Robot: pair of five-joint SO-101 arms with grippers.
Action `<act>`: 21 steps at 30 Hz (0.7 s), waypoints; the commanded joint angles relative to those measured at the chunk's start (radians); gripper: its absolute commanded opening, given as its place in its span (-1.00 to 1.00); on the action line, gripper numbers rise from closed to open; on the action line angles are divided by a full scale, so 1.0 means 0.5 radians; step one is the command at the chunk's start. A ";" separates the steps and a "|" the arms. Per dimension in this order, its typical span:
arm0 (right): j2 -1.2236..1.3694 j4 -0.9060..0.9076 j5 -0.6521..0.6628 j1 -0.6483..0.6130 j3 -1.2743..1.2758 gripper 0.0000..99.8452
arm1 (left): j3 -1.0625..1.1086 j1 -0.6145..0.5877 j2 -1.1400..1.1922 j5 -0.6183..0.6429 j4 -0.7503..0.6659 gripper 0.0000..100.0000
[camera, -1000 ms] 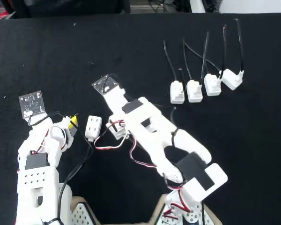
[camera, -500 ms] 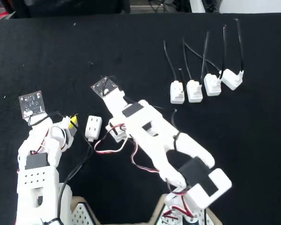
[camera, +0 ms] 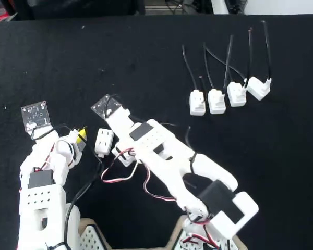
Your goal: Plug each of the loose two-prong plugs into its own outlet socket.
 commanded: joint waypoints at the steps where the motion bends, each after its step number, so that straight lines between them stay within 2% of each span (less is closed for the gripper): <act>1: 0.041 -0.040 0.025 -0.021 -0.048 -0.77 | -0.044 -0.008 -0.021 0.009 0.009 -0.42; 10: -0.008 -0.025 0.043 -0.009 -0.106 -0.77 | -0.044 -0.008 -0.021 0.009 0.009 -0.42; 21: -0.094 0.003 0.077 0.141 -0.183 -0.77 | -0.048 -0.008 -0.021 0.009 0.009 -0.42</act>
